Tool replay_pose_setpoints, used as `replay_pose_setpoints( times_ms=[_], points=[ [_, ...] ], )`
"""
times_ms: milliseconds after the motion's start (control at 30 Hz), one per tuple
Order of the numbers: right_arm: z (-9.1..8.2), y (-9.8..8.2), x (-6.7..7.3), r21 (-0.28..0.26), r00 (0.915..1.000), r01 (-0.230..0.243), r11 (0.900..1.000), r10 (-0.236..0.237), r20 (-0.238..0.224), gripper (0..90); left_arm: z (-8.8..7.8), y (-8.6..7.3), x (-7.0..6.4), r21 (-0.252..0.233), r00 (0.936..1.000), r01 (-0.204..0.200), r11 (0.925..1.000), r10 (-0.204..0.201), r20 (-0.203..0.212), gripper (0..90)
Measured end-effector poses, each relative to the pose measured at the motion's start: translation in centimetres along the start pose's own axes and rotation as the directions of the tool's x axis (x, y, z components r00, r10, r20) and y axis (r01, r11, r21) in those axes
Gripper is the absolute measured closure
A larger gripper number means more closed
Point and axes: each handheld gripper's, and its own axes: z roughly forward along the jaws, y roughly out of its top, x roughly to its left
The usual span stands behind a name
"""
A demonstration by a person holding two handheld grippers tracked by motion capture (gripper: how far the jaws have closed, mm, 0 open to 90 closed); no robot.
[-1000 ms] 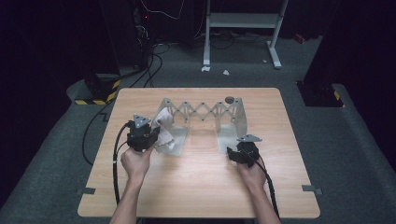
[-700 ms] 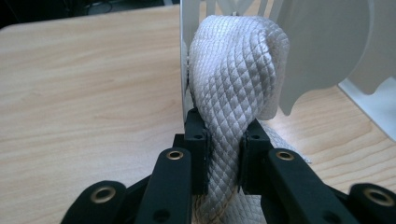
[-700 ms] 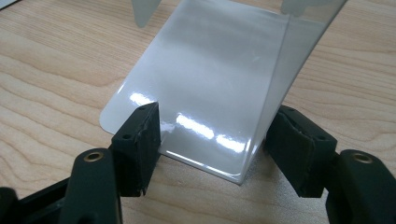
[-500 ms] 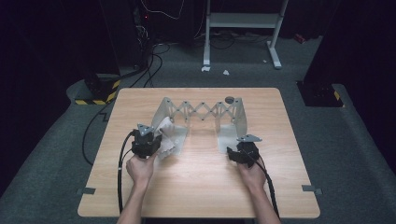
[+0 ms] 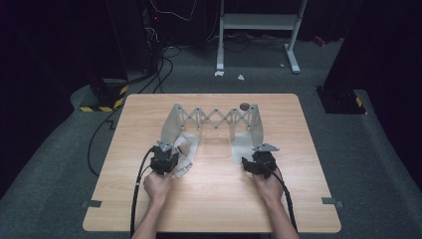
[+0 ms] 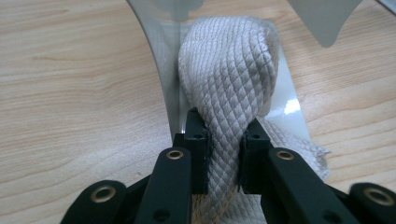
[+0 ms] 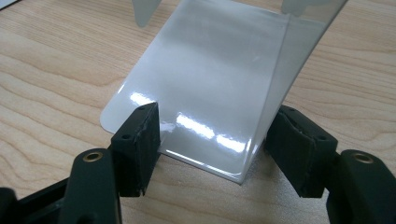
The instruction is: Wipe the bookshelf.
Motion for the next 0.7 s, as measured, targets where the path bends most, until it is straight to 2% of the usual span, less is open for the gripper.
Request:
replay_pose_setpoints(
  times_ms=[267,333,467,500,533,600,667,700],
  points=[
    [0.0,0.0,0.0,0.000,1.0000,-0.001,1.000,0.001,0.000,35.3,0.4,0.0,0.1,0.003,1.0000,-0.009,1.0000,0.009,-0.002,77.3],
    [0.0,0.0,0.0,0.000,1.0000,0.000,1.000,0.000,0.000,35.2,0.4,0.1,0.0,0.006,0.9997,-0.023,0.9997,0.023,-0.008,77.3],
    [0.0,0.0,0.0,0.000,1.0000,0.001,1.000,-0.001,0.000,35.2,0.3,0.1,-0.1,-0.001,0.9998,-0.018,0.9998,0.018,-0.009,77.4],
    [0.0,0.0,0.0,0.000,1.0000,0.001,1.000,-0.001,0.000,35.2,-0.1,0.4,-0.1,-0.019,1.0000,-0.001,0.9998,0.001,-0.006,77.4],
    [0.0,0.0,0.0,0.000,1.0000,0.001,1.000,-0.001,0.000,35.2,-0.1,0.4,-0.1,-0.019,1.0000,-0.001,0.9998,0.001,-0.006,77.4],
    [0.0,0.0,0.0,0.000,1.0000,0.000,1.000,0.000,0.000,35.2,-1.1,1.2,0.2,-0.049,0.9999,0.014,0.9987,-0.015,-0.009,77.4],
    [0.0,0.0,0.0,0.000,1.0000,0.000,1.000,0.000,0.000,35.2,-1.5,1.5,0.3,-0.052,0.9999,0.012,0.9986,-0.012,-0.010,77.4],
    [0.0,0.0,0.0,-0.001,1.0000,0.001,1.000,-0.001,0.000,35.2,-2.3,2.3,0.1,-0.045,0.9998,-0.010,0.9989,0.009,-0.019,77.4]
  ],
)
